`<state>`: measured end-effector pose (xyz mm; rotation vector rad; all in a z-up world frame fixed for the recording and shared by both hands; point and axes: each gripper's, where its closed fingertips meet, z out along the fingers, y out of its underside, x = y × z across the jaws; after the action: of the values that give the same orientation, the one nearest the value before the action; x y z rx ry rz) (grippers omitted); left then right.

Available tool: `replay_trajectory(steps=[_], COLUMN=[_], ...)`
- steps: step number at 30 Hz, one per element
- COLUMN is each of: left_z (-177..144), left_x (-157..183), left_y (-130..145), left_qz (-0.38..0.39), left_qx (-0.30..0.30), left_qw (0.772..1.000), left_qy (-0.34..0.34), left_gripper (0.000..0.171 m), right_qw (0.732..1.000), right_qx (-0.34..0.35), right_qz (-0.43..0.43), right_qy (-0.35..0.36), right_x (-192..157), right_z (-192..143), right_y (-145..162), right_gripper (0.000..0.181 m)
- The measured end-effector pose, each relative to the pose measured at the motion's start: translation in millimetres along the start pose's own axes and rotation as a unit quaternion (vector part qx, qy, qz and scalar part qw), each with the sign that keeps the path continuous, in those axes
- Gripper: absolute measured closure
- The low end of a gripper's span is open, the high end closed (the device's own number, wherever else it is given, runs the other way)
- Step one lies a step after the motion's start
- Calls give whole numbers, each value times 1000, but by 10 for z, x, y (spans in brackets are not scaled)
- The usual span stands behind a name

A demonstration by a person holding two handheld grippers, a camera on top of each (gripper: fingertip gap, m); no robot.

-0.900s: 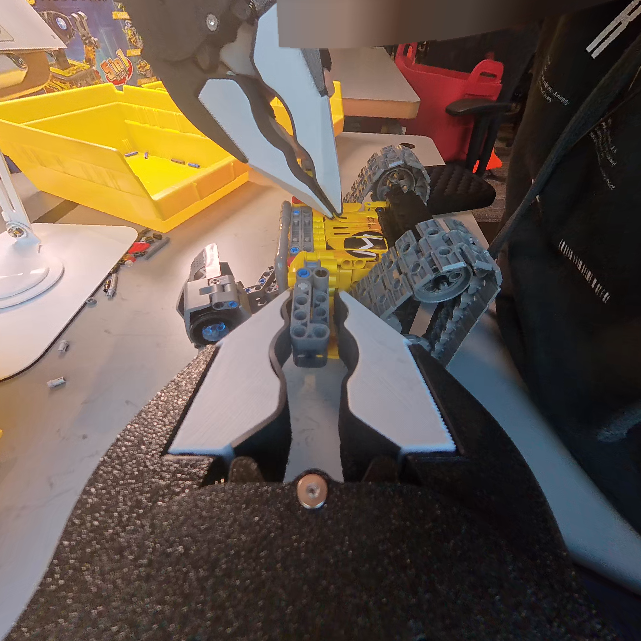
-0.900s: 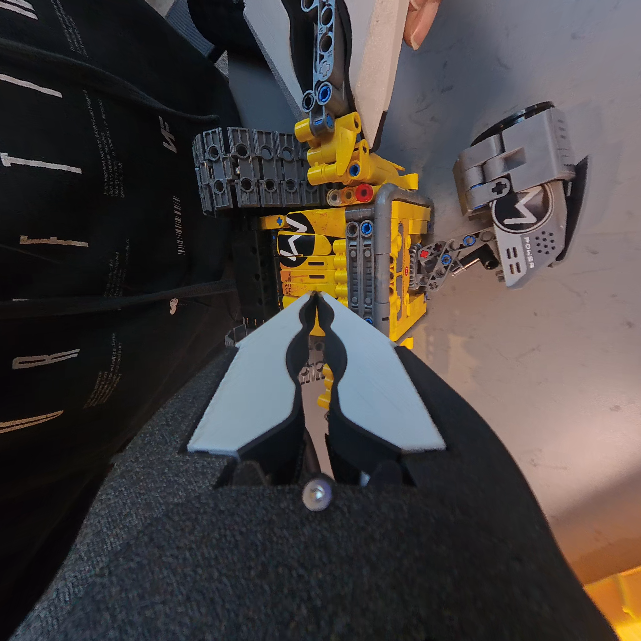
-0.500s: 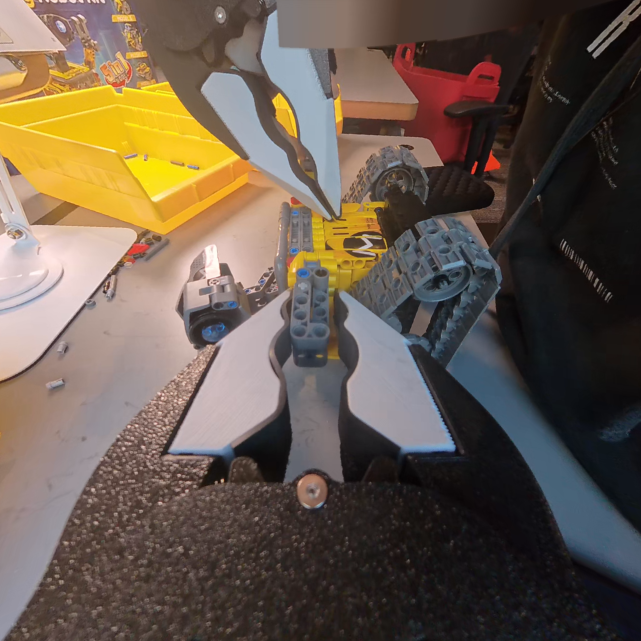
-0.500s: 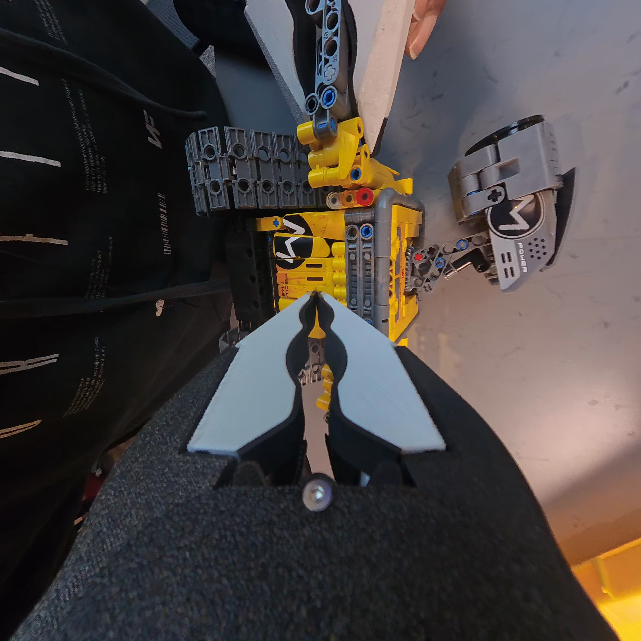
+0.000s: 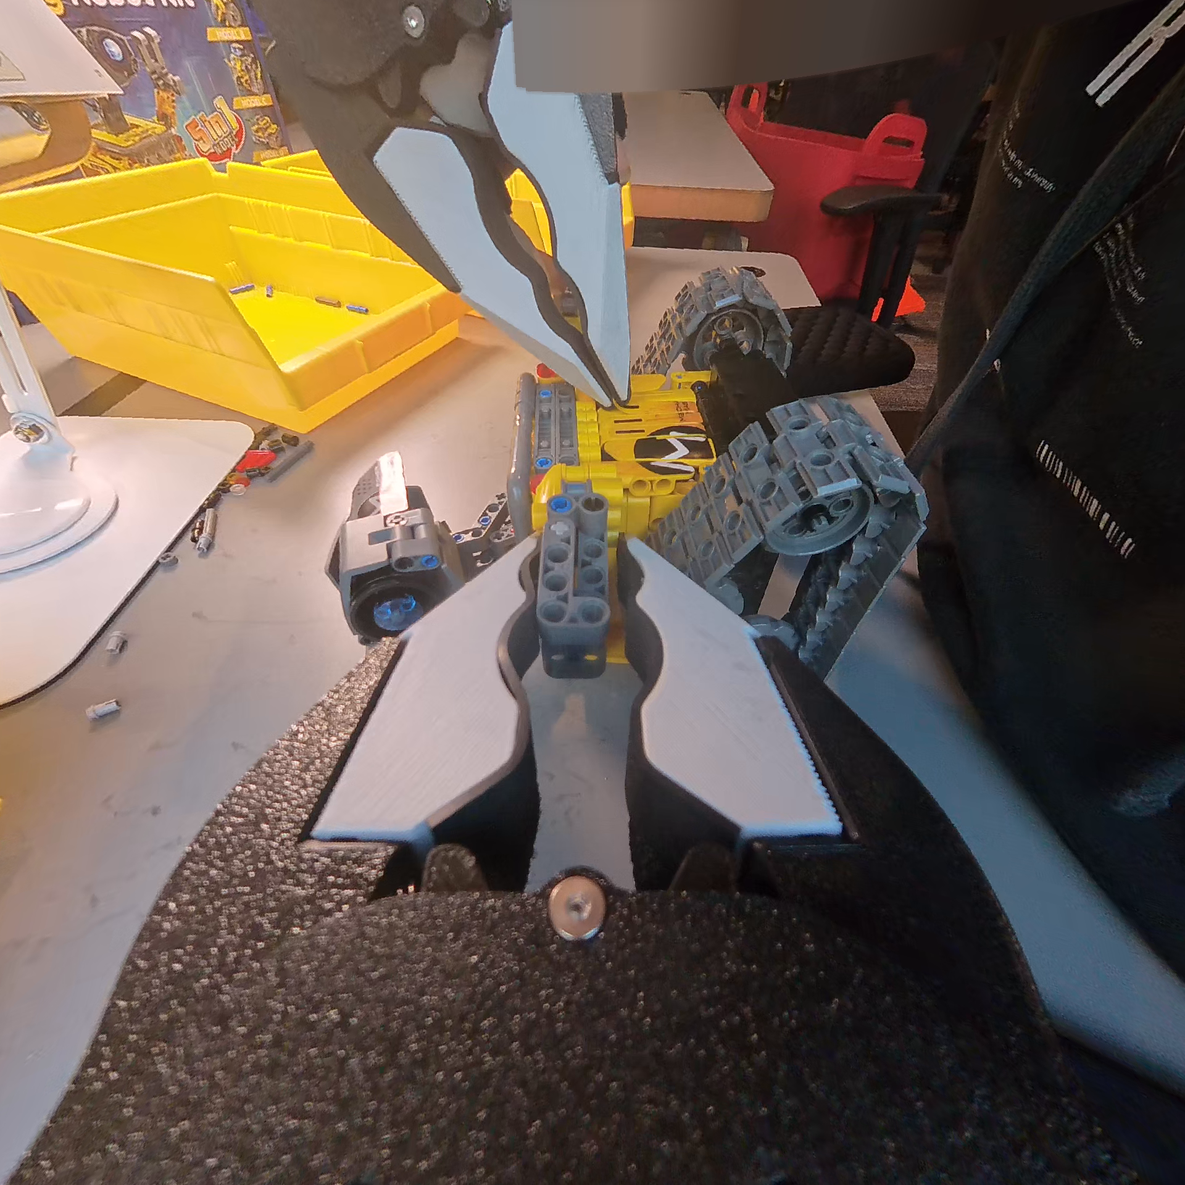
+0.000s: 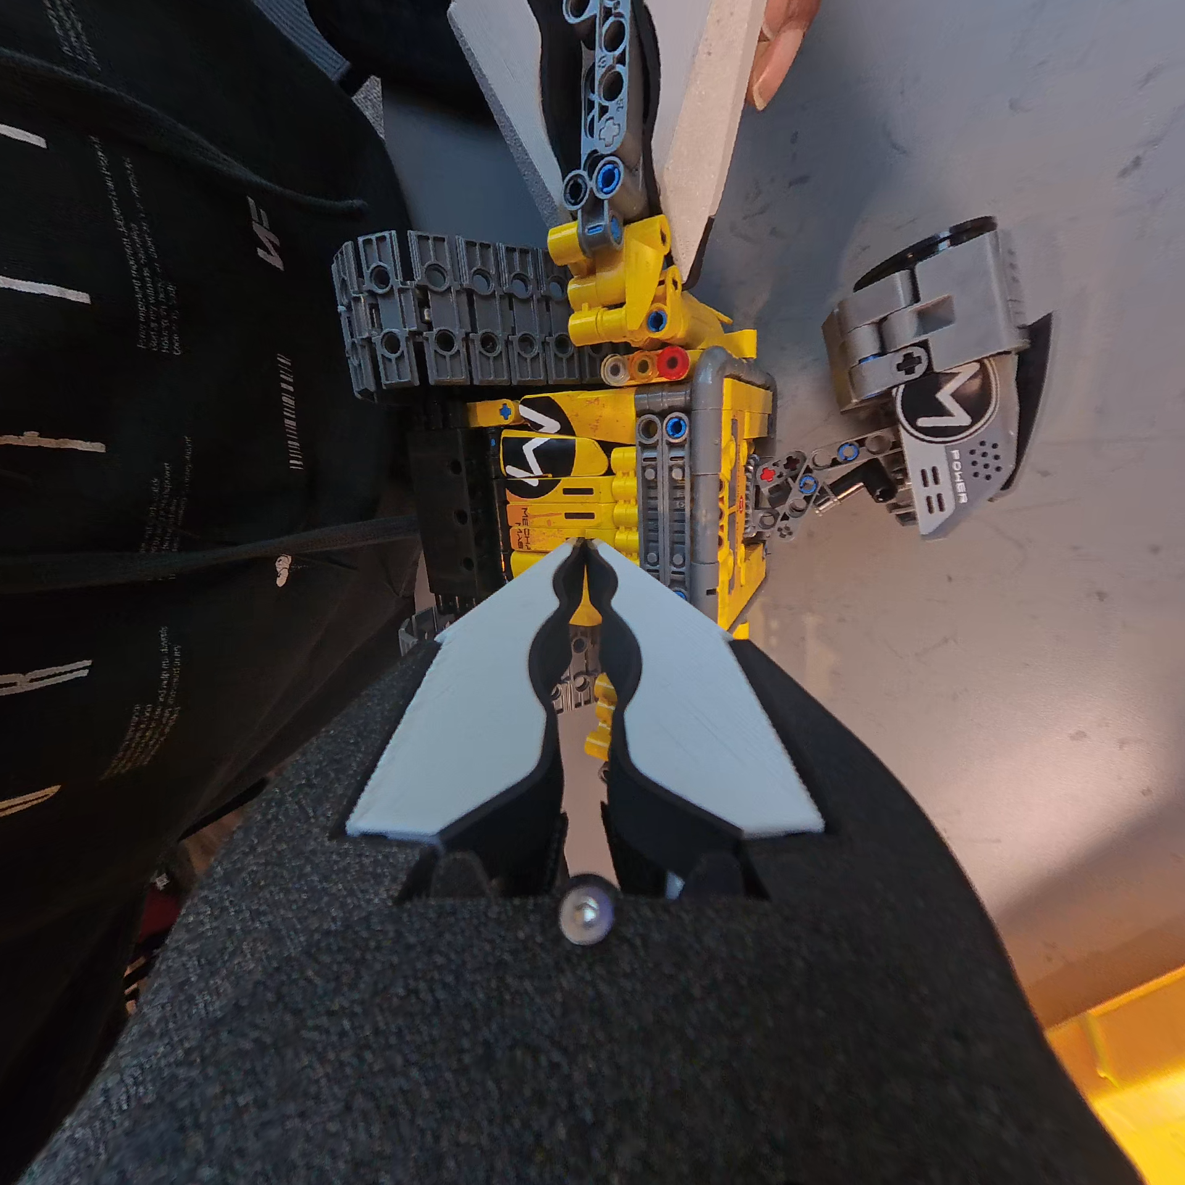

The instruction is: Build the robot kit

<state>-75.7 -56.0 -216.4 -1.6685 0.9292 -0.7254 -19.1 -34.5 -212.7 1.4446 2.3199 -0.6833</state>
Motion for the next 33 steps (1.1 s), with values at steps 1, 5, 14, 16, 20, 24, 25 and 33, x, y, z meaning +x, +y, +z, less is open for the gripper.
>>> replay_trajectory(steps=[1,5,14,16,20,24,25,33], left_z=[0,0,1,0,0,-1,-2,-5], left_x=[0,3,13,14,15,11,9,14], left_y=[1,1,1,2,2,6,6,15], left_qz=[0,0,1,1,2,2,2,7], left_qx=[0,0,0,0,0,0,0,-2], left_qw=[1000,1000,1000,1000,1000,1000,1000,1000], left_qy=[0,0,1,1,1,0,-1,-2], left_gripper=[151,151,151,151,151,152,151,152], right_qw=[1000,1000,999,999,998,997,997,990], right_qx=[0,-1,-2,-2,0,3,3,-1], right_qz=[-1,-6,-12,-12,-12,-14,-17,-30], right_qy=[2,12,40,44,55,73,80,134], right_x=[-1,-4,-14,-15,-14,-8,-6,9], right_z=[0,1,4,4,4,2,0,-6], right_y=[0,2,11,12,12,12,13,15], right_gripper=[181,181,181,181,181,181,181,181])
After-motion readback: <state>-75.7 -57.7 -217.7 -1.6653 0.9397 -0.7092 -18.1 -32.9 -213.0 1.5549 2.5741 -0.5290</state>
